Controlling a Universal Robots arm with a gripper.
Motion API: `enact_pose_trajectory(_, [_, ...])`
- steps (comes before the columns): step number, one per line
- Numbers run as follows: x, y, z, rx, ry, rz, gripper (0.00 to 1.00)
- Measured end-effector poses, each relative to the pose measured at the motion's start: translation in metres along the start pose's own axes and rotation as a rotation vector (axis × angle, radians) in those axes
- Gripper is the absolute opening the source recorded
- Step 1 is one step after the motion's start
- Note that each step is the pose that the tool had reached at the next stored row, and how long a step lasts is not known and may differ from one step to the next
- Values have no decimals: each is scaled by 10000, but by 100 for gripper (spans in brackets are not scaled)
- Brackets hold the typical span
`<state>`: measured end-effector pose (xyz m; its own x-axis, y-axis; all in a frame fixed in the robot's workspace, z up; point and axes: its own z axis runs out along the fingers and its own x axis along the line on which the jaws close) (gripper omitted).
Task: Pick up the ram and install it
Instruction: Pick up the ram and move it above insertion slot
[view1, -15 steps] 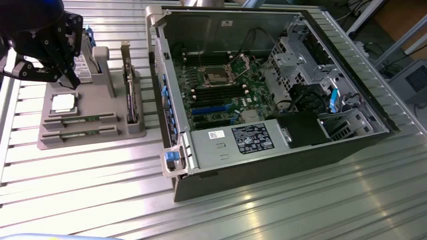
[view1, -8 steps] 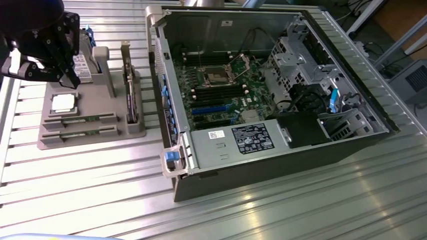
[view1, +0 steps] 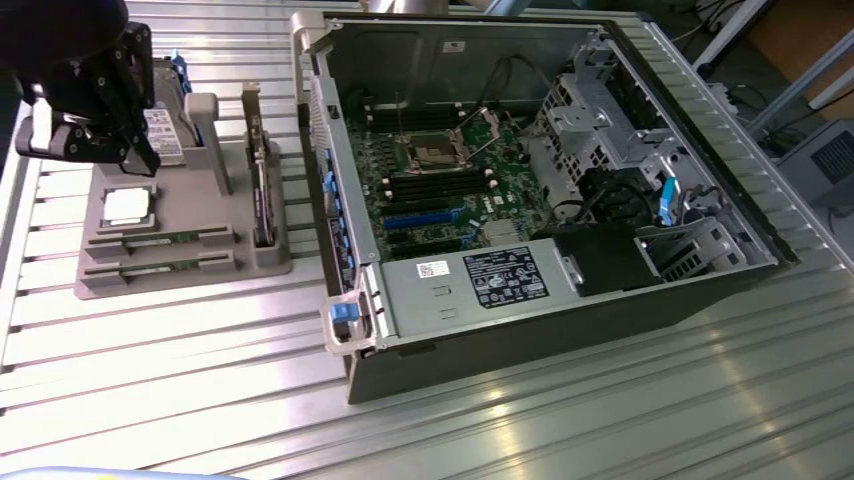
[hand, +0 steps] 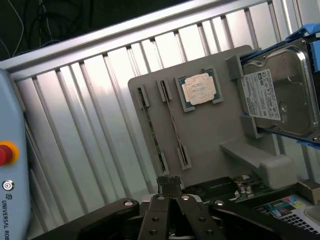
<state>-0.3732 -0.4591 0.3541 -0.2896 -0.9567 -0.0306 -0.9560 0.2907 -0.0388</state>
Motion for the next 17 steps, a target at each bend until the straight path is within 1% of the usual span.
enact_pose_trajectory(3, [0, 0, 1, -9, -12, -298, 10])
enact_pose_trajectory(6, [0, 0, 2, -28, -35, -906, 10])
enact_pose_trajectory(8, [0, 0, 3, -38, -49, -1235, 10])
enact_pose_trajectory(10, [0, 0, 3, -45, -57, -1453, 10])
enact_pose_trajectory(12, [0, 0, 5, -59, -75, -1929, 10])
enact_pose_trajectory(17, [0, 0, 7, -81, -100, -2602, 10])
